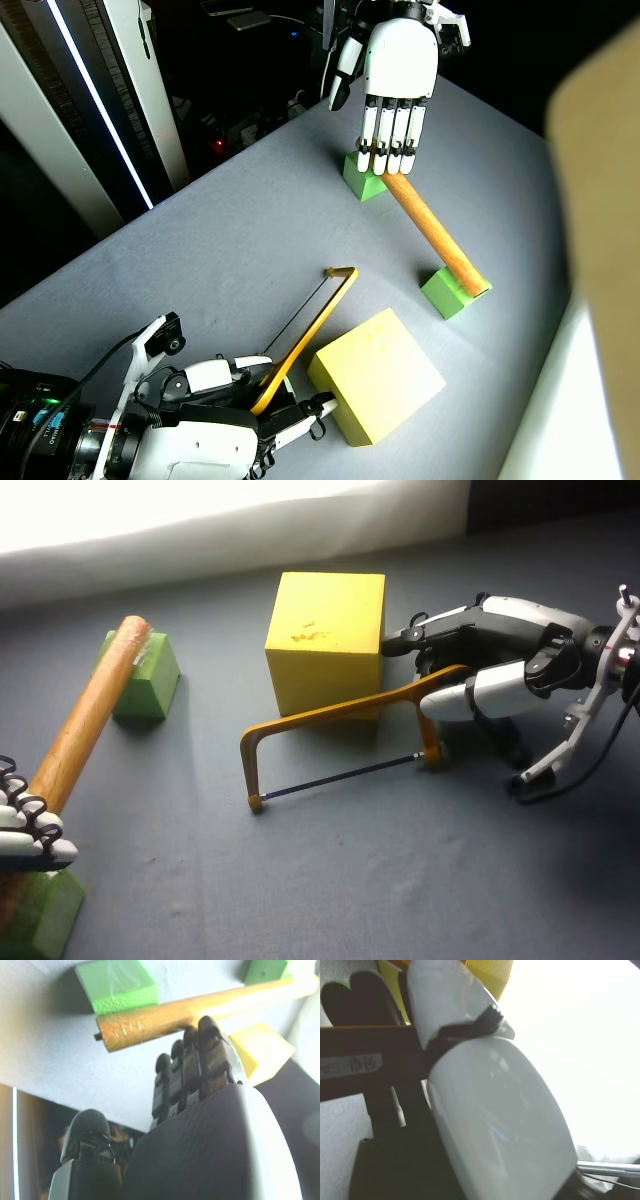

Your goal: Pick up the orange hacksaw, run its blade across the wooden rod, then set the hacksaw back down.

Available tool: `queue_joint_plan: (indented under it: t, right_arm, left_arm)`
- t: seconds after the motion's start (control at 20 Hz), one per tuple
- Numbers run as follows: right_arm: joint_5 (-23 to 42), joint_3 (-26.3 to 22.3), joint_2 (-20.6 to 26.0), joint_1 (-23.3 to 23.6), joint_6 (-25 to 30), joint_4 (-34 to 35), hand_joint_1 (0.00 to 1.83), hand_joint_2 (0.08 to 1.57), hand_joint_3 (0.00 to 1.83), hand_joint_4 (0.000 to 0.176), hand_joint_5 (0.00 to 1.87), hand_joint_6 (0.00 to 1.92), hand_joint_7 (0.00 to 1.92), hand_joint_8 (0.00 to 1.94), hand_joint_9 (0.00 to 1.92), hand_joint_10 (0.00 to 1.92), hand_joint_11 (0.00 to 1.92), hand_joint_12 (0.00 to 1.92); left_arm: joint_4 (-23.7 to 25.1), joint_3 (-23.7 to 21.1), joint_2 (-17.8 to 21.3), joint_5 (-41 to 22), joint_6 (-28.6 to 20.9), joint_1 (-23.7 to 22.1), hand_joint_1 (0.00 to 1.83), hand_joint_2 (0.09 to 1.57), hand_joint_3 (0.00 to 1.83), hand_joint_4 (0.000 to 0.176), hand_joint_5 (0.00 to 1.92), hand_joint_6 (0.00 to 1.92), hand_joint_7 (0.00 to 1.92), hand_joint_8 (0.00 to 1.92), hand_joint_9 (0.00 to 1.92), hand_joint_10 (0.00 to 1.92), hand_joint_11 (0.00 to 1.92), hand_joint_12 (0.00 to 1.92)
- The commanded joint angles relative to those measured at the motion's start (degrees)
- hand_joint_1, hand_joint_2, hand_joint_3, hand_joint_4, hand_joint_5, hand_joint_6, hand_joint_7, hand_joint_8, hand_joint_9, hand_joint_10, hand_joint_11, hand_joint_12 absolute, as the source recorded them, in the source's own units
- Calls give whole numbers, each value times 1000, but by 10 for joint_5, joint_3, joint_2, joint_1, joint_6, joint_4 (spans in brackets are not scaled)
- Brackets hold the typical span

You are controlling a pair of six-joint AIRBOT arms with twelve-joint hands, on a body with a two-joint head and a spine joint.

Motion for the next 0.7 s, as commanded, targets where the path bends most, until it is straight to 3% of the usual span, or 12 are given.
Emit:
queue_joint_plan:
  t: [0.0,0.05,0.25,0.3,0.5,0.65]
  right_arm:
    - [106,-13,-9,1,-7,-3,1381,1124,0,0,835,932,989,1041,976,1254,786,1001]
    - [147,-33,1,-5,-85,66,1382,1122,0,0,841,921,988,1040,991,1235,781,999]
    - [163,-67,22,-10,-102,96,1382,1119,2,0,842,942,994,1033,984,1222,792,988]
    - [178,-73,28,-12,-102,102,1380,1125,1,0,832,958,988,1047,968,1238,791,990]
    - [237,-109,62,-27,-121,138,1379,1130,1,0,825,964,975,1073,957,1256,782,992]
    - [281,-156,84,-53,-181,216,1379,1130,1,0,827,962,982,1084,943,1252,778,974]
  left_arm:
    - [-12,-1,1,-5,-1,-7,118,1278,0,0,158,0,133,0,139,1,0,354]
    - [-12,-1,2,-5,-1,-8,90,1281,2,0,148,1,127,0,133,0,0,357]
    - [-12,-1,2,-5,-1,-10,94,1278,0,0,148,1,126,4,134,2,0,355]
    - [-12,-1,1,-5,-1,-10,126,1282,0,0,122,3,101,4,109,3,0,285]
    - [-12,-1,0,-5,-1,-12,129,1275,0,0,145,5,129,5,131,5,0,346]
    - [-12,-1,0,-5,-1,-13,146,1270,0,0,169,6,154,7,157,6,0,365]
